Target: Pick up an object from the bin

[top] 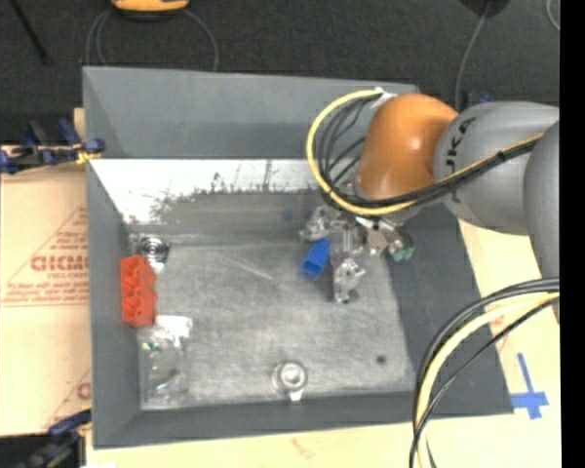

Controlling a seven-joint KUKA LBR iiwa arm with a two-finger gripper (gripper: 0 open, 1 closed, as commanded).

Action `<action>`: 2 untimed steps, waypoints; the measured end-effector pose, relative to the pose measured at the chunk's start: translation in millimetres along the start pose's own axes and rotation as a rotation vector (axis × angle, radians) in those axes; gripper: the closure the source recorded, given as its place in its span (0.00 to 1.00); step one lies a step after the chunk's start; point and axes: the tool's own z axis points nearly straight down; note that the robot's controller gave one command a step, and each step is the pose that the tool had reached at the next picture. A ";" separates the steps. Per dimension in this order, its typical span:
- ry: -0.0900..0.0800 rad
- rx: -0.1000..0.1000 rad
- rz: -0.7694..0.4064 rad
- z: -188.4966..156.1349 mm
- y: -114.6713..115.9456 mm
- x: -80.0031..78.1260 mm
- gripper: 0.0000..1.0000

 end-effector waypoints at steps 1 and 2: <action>-0.007 0.001 0.002 -2.8 0.1 -2.6 1.00; -0.001 0.005 -0.080 -152.6 -6.8 16.9 1.00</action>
Offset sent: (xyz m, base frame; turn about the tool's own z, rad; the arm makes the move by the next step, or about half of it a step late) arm 0.0000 0.0000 0.0000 0.0000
